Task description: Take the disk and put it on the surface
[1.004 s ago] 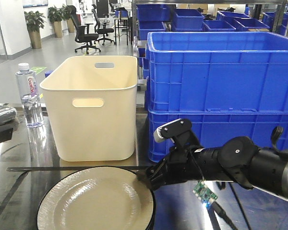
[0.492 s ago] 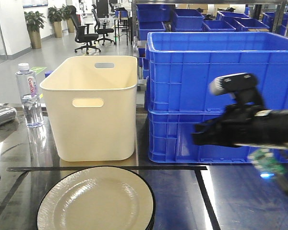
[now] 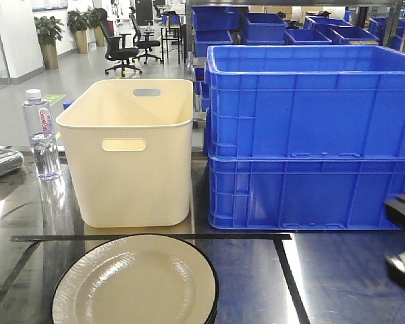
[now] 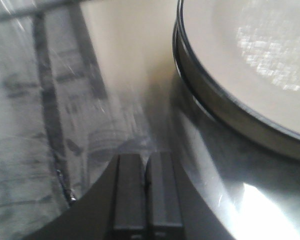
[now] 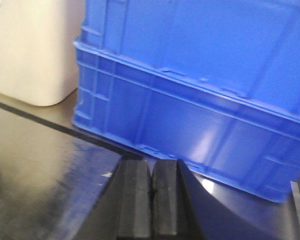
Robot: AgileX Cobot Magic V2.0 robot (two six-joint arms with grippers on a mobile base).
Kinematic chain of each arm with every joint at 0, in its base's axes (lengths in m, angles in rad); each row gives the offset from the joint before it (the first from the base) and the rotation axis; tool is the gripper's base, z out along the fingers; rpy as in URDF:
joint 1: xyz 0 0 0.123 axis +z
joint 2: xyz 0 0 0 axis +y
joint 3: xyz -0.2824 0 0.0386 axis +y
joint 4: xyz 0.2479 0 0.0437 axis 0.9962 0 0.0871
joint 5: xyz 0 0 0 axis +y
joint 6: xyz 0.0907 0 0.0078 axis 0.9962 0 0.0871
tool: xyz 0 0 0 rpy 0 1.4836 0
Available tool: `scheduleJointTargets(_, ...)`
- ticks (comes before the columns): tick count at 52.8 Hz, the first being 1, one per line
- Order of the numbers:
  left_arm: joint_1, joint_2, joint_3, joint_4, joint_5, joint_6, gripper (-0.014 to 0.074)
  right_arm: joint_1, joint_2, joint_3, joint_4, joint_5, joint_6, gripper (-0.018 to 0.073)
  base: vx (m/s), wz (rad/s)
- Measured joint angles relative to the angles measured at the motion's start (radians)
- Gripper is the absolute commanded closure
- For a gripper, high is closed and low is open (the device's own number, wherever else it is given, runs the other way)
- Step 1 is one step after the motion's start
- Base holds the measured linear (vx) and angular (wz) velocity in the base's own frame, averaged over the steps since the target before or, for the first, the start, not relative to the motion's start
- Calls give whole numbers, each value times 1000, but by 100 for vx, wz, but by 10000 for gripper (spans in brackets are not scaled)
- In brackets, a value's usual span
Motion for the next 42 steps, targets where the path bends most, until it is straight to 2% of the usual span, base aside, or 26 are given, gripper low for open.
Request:
scheduleJointTargets(6,0,-168,45,-1,-37,-3,598,0,-154,185,26,-128,-15,568,0,0)
scheduleJointTargets(13,0,-320,85,-2,-46,-3,598,0,-250,295,56,-230,-18,568,0,0)
scheduleJointTargets(22,0,-406,112,-2,-38,-3,598,0,-263,326,61,-245,-18,568,0,0)
scheduleJointTargets(42,0,-411,112,-2,-30,-3,598,0,-263,326,61,-245,-18,568,0,0)
